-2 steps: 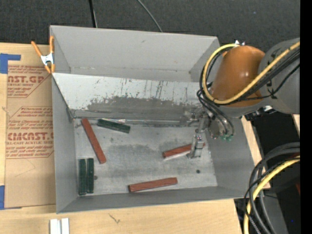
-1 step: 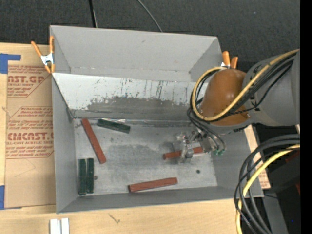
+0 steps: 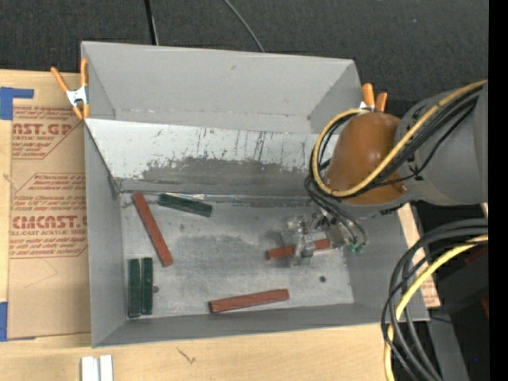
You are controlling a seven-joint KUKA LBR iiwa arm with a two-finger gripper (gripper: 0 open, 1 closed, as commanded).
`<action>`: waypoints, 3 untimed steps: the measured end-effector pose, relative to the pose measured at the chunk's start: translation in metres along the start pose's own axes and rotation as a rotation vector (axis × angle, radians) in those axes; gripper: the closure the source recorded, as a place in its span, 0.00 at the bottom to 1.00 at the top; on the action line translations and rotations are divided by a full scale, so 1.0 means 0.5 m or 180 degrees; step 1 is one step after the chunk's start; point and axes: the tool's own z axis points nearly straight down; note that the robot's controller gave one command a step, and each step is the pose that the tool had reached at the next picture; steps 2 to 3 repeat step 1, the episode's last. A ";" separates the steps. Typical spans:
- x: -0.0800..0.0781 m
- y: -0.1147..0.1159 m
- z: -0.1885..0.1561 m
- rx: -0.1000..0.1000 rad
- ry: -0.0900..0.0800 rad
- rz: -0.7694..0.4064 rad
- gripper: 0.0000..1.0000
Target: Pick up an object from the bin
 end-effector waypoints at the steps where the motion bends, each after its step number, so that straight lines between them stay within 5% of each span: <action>1: -0.020 -0.041 -0.274 0.0003 -0.0010 0.0033 1.00; 3: -0.020 -0.041 -0.274 0.0003 -0.0010 0.0033 1.00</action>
Offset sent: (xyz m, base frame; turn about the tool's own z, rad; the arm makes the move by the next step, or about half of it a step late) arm 0.0000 0.0000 0.0000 0.0000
